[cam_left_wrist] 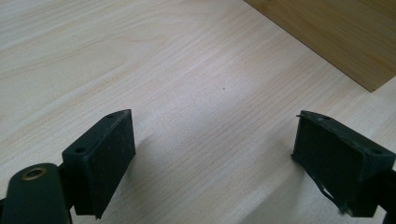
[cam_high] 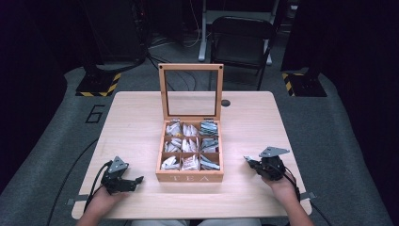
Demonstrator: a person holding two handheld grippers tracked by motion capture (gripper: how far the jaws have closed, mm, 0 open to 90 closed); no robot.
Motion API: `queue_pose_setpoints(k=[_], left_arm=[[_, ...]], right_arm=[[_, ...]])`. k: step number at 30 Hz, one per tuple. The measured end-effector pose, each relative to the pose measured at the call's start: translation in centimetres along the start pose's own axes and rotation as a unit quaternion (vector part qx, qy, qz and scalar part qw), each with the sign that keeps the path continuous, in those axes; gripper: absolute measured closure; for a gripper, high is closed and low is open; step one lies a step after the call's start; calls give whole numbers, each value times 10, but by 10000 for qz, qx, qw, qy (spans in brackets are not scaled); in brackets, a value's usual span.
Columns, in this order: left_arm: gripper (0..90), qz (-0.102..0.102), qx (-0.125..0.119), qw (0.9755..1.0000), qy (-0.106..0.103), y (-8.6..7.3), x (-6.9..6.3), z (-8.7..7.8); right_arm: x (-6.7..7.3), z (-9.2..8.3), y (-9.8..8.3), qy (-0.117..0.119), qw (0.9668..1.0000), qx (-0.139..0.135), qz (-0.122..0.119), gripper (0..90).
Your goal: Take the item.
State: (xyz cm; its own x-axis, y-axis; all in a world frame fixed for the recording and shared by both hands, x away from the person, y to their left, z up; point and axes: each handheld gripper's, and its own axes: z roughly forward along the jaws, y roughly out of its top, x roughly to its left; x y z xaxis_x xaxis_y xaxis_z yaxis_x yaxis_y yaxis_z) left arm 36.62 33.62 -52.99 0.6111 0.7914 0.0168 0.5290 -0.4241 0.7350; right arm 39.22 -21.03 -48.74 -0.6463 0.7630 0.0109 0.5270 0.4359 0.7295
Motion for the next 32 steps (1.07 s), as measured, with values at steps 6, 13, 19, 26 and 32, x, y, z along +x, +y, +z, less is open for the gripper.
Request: queue_pose_setpoints(k=[6, 13, 19, 26, 32], left_arm=[[126, 2, 1, 10000, 1, 0, 0, 0], [125, 2, 1, 10000, 1, 0, 0, 0], [125, 1, 1, 10000, -1, 0, 0, 0], [125, 0, 1, 10000, 1, 0, 0, 0], [125, 0, 2, 10000, -1, 0, 0, 0]], right_arm=[[3, 2, -1, 114, 9999, 59, 18, 816], [6, 6, -4, 233, 9996, 55, 112, 710], [7, 5, -2, 181, 9997, -72, 132, 519], [9, 0, -1, 210, 9996, -120, 116, 453], [12, -2, -3, 151, 9995, -194, 218, 445]])
